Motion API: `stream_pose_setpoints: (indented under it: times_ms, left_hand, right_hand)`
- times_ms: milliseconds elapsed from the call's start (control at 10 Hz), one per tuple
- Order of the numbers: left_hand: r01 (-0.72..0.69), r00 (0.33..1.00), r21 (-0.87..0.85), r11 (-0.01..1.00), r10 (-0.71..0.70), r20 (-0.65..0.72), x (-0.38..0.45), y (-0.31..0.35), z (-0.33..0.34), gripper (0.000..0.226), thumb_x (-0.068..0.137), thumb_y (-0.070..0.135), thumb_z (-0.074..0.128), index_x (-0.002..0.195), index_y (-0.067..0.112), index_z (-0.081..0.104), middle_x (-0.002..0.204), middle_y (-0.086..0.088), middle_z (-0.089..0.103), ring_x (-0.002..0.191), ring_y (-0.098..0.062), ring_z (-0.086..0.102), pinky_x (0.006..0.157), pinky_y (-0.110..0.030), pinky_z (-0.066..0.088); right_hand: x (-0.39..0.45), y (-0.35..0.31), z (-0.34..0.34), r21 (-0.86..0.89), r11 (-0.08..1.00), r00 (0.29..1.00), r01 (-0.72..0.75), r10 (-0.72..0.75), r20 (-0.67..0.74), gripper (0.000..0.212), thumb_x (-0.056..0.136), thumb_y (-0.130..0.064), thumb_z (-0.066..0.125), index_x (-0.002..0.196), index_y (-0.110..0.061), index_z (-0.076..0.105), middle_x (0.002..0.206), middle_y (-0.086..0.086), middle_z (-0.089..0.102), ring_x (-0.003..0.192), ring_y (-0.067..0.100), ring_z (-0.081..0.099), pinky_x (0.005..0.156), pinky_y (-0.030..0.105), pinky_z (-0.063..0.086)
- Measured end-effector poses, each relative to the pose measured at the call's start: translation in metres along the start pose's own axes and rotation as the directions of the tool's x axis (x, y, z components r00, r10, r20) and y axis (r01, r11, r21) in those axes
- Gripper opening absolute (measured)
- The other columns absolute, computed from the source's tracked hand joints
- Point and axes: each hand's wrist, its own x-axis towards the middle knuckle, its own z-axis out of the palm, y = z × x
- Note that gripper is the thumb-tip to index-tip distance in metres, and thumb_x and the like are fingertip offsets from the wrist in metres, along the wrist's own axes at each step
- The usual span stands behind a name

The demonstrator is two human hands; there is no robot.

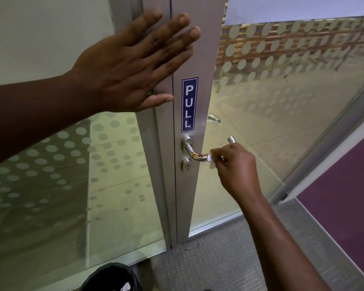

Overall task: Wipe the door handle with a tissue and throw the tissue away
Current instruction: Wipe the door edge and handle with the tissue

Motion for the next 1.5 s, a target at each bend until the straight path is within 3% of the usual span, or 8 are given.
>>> stream_pose_setpoints:
  times_ms: [100, 200, 300, 500, 700, 900, 1300, 1500]
  left_hand:
    - [0.001, 1.000, -0.017, 1.000, -0.001, 0.005, 0.000, 0.001, 0.000, 0.083, 0.106, 0.059, 0.010, 0.163, 0.001, -0.007, 0.170, -0.020, -0.012, 0.158, -0.035, -0.011, 0.128, -0.051, -0.003]
    - [-0.001, 1.000, -0.013, 1.000, 0.001, 0.007, 0.000, 0.001, 0.001, 0.083, 0.105, 0.059, 0.010, 0.163, 0.001, -0.007, 0.170, -0.020, -0.012, 0.158, -0.036, -0.011, 0.128, -0.051, -0.003]
    - [-0.001, 1.000, -0.019, 1.000, 0.001, -0.001, 0.000, 0.000, 0.001, 0.083, 0.105, 0.059, 0.011, 0.163, 0.002, -0.005, 0.170, -0.020, -0.011, 0.158, -0.036, -0.010, 0.128, -0.051, -0.004]
    - [0.002, 1.000, -0.014, 1.000, -0.002, 0.016, 0.000, 0.001, 0.000, 0.083, 0.106, 0.059, 0.010, 0.163, 0.002, -0.007, 0.170, -0.019, -0.012, 0.158, -0.036, -0.010, 0.128, -0.052, -0.003]
    - [0.000, 1.000, -0.015, 1.000, 0.001, 0.021, -0.001, -0.001, -0.002, 0.082, 0.106, 0.059, 0.011, 0.163, 0.002, -0.007, 0.170, -0.020, -0.011, 0.158, -0.035, -0.010, 0.127, -0.048, -0.007]
    - [0.006, 1.000, -0.023, 1.000, -0.006, 0.025, -0.001, 0.000, -0.003, 0.081, 0.107, 0.059, 0.010, 0.163, 0.003, -0.006, 0.170, -0.020, -0.010, 0.158, -0.035, -0.009, 0.127, -0.048, -0.007]
    - [0.006, 0.998, -0.020, 1.000, -0.005, 0.057, 0.001, 0.001, -0.005, 0.081, 0.105, 0.060, 0.008, 0.164, 0.005, -0.007, 0.171, -0.018, -0.010, 0.158, -0.035, -0.009, 0.127, -0.050, -0.005]
    - [-0.002, 0.998, 0.043, 0.999, -0.001, 0.059, 0.001, 0.002, -0.005, 0.081, 0.104, 0.060, 0.000, 0.163, 0.006, -0.010, 0.171, -0.016, -0.012, 0.158, -0.036, -0.007, 0.128, -0.053, 0.002]
  right_hand:
    - [0.010, 0.016, -0.019, 0.456, 0.857, 0.964, -0.239, 0.266, 0.004, 0.009, 0.087, -0.017, 0.076, 0.093, -0.023, 0.078, 0.094, 0.001, 0.076, 0.073, 0.003, 0.074, 0.075, 0.019, 0.058]
    - [0.017, 0.036, -0.031, 0.547, 0.789, 0.925, -0.278, 0.373, -0.068, 0.011, 0.087, -0.013, 0.075, 0.097, -0.018, 0.078, 0.101, 0.010, 0.075, 0.079, 0.013, 0.076, 0.077, 0.026, 0.061]
    - [0.016, 0.043, -0.023, 0.498, 0.817, 0.921, -0.291, 0.380, -0.087, 0.012, 0.088, -0.014, 0.074, 0.096, -0.020, 0.078, 0.103, 0.011, 0.073, 0.082, 0.017, 0.075, 0.081, 0.033, 0.062]
    - [0.002, 0.033, 0.005, 0.303, 0.937, 0.946, -0.172, 0.243, -0.213, 0.012, 0.088, -0.013, 0.073, 0.098, -0.019, 0.078, 0.095, 0.000, 0.063, 0.078, -0.014, 0.059, 0.071, 0.000, 0.044]
    - [-0.020, 0.013, 0.028, 0.212, 0.973, 0.958, -0.087, 0.140, -0.251, 0.018, 0.088, -0.006, 0.073, 0.104, -0.012, 0.078, 0.097, 0.002, 0.061, 0.081, -0.004, 0.058, 0.078, 0.008, 0.047]
    - [-0.027, 0.003, 0.034, 0.077, 0.996, 0.952, -0.052, 0.073, -0.298, 0.021, 0.089, -0.004, 0.070, 0.108, -0.010, 0.076, 0.088, -0.005, 0.049, 0.071, 0.000, 0.044, 0.071, -0.004, 0.032]
    - [-0.017, -0.025, 0.021, 0.016, 0.996, 0.985, 0.088, -0.084, -0.153, 0.015, 0.087, -0.005, 0.072, 0.099, -0.013, 0.078, 0.091, 0.003, 0.064, 0.072, 0.010, 0.058, 0.077, 0.007, 0.040]
    - [0.010, -0.021, 0.006, -0.157, 0.982, 0.994, 0.106, -0.105, 0.012, 0.022, 0.088, -0.002, 0.067, 0.101, -0.016, 0.078, 0.104, 0.006, 0.065, 0.086, 0.023, 0.063, 0.069, 0.022, 0.038]
